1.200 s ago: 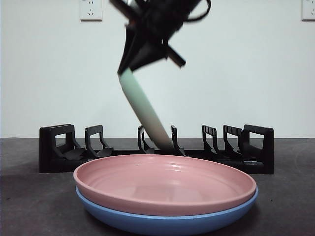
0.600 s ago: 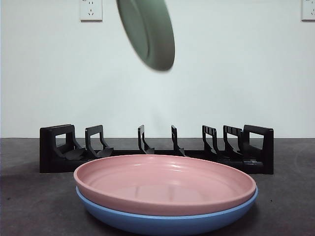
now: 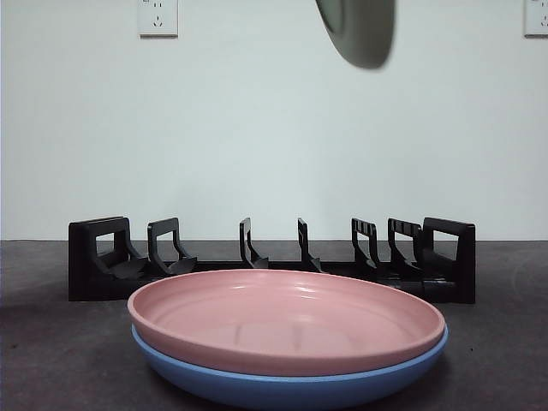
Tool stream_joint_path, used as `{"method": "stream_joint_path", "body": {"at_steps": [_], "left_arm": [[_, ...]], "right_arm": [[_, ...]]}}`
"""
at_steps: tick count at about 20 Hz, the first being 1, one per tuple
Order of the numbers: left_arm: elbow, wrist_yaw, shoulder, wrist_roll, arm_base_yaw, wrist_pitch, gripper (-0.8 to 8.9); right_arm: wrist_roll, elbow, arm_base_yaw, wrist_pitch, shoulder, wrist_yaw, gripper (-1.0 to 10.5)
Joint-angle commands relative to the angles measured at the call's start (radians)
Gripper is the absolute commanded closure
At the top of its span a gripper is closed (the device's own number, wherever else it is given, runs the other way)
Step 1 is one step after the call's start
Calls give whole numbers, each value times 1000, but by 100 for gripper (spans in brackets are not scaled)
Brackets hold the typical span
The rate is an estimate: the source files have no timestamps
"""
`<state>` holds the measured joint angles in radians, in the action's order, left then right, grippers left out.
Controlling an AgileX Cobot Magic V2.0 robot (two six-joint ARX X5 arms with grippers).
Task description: Place the plate
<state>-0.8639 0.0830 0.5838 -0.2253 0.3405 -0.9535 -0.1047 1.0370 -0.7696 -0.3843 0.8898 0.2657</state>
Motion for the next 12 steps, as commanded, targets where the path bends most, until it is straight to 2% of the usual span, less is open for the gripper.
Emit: {"method": "stream_joint_path", "body": {"at_steps": [1,5,8,10,12], "left_arm": [[-14,4,4,-4,1,8,466],[-14,3,4,-4,1,8,466],[-14,4,4,-4,1,8,466],[-14,4,4,-4,1,8,466],[-14,4,4,-4,1,8,466]], "right_arm": [[-7,-80,-87,-6,-45,-72,935],[47,-174,-308,-83,-45,-242,935],[122,-181,-467,-130,32,-364,935],[175,-180,-532,-144,115,-406,935],[201,-180,-552,-144,202,-406,935]]}}
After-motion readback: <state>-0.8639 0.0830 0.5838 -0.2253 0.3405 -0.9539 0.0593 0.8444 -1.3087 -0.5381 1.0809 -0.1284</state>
